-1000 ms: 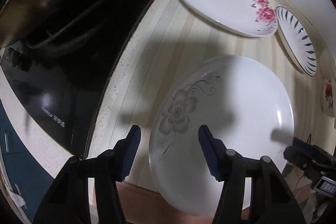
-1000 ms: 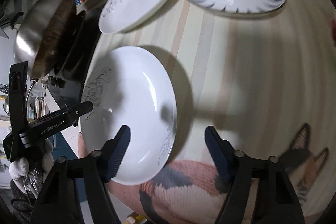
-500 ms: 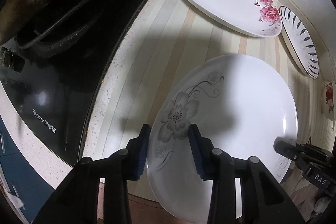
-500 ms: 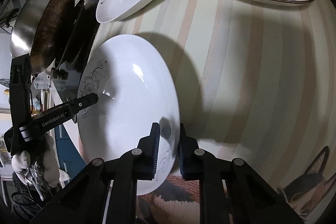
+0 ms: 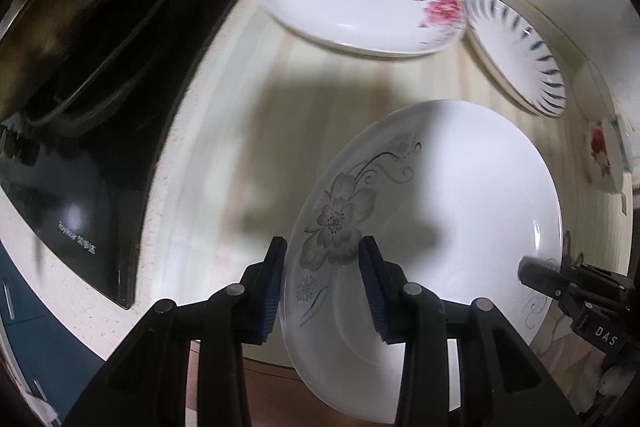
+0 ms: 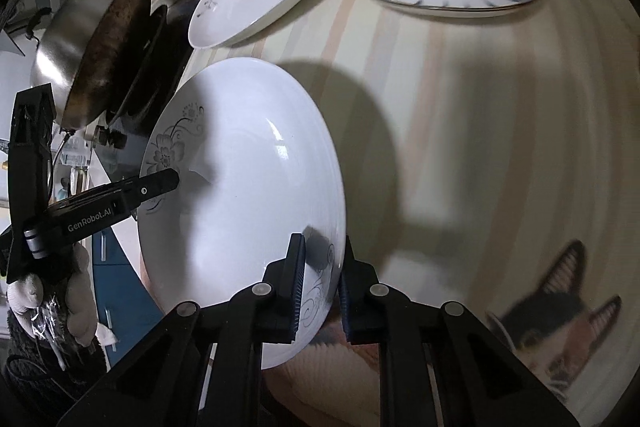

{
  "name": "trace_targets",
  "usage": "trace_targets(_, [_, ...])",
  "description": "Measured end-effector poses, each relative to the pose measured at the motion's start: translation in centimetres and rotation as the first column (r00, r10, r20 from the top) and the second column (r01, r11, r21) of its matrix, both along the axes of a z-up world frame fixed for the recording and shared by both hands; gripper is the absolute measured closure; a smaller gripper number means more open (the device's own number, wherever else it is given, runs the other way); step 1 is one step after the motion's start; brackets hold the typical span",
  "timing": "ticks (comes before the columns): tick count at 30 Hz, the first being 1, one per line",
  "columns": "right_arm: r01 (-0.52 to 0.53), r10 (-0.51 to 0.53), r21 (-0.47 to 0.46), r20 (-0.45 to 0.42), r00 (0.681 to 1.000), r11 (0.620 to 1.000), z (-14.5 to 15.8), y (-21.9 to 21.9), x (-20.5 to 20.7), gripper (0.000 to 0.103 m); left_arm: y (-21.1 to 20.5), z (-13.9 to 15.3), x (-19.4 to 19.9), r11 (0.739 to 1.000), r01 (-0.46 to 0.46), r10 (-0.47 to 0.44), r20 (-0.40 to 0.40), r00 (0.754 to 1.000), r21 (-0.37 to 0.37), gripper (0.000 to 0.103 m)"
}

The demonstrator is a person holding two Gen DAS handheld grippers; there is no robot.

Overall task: Organize plates and bowls
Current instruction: 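Carry the grey-flower plate toward the counter edge, lower it, open both grippers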

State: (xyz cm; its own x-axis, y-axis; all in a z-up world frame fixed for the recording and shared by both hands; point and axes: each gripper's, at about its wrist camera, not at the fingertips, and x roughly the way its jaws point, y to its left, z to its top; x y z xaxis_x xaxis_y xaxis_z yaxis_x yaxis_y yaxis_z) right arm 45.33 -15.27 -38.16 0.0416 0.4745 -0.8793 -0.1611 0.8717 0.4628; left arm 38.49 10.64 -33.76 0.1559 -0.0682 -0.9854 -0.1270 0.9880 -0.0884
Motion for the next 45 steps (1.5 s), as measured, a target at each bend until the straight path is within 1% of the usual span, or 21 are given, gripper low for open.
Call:
trace_targets(2, [0.016, -0.016, 0.000, 0.000, 1.000, 1.000, 0.3, -1.2, -0.3, 0.086, -1.6, 0.6, 0.0, 1.000, 0.028, -0.028, 0.001, 1.000, 0.002, 0.069])
trace_targets(5, [0.050, -0.050, 0.002, -0.008, 0.999, 0.999, 0.5, -3.4, -0.9, 0.086, -2.6, 0.4, 0.1, 0.998, 0.059, -0.059, -0.002, 0.998, -0.006, 0.069])
trace_targets(12, [0.132, -0.132, -0.013, -0.017, 0.991, 0.991, 0.5, -8.4, -1.9, 0.086, -6.4, -0.4, -0.1, 0.991, 0.135, -0.136, -0.018, 0.991, -0.021, 0.069])
trace_targets(16, [0.162, -0.163, -0.024, -0.025, 0.986, 0.987, 0.3, -10.5, -2.3, 0.086, -7.6, -1.1, 0.1, 0.987, 0.159, -0.160, -0.030, 0.987, -0.025, 0.069])
trace_targets(21, [0.190, -0.191, -0.029, -0.039, 0.981, 0.981, -0.4, -11.9, -2.6, 0.086, -8.4, -1.3, -0.1, 0.984, 0.175, -0.176, -0.046, 0.983, -0.021, 0.069])
trace_targets(24, [0.198, -0.200, -0.031, -0.044, 0.979, 0.980, -0.6, -12.3, -2.6, 0.086, -8.9, -1.5, 0.3, 0.984, 0.177, -0.178, -0.051, 0.983, -0.012, 0.069])
trace_targets(28, [0.198, -0.200, -0.032, -0.055, 0.978, 0.980, -1.0, -12.5, -2.6, 0.086, -10.4, -2.6, 2.1, 0.985, 0.174, -0.174, -0.061, 0.983, -0.003, 0.069])
trace_targets(35, [0.200, -0.202, -0.042, -0.070, 0.977, 0.979, -1.4, -12.1, -2.3, 0.086, -11.2, -3.3, 3.1, 0.984, 0.177, -0.176, -0.075, 0.982, 0.000, 0.069])
trace_targets(40, [0.202, -0.205, -0.046, -0.083, 0.975, 0.978, -1.5, -12.0, -2.1, 0.086, -11.9, -3.7, 3.3, 0.983, 0.185, -0.184, -0.071, 0.980, 0.008, 0.069])
trace_targets(43, [0.200, -0.204, -0.047, -0.096, 0.974, 0.979, -1.7, -11.9, -1.9, 0.084, -12.0, -3.5, 3.5, 0.983, 0.184, -0.183, -0.077, 0.980, 0.000, 0.069])
trace_targets(45, [0.189, -0.195, -0.060, -0.117, 0.974, 0.980, -1.6, -11.6, -1.6, 0.083, -11.8, -2.4, 3.5, 0.984, 0.180, -0.180, -0.047, 0.983, 0.006, 0.069])
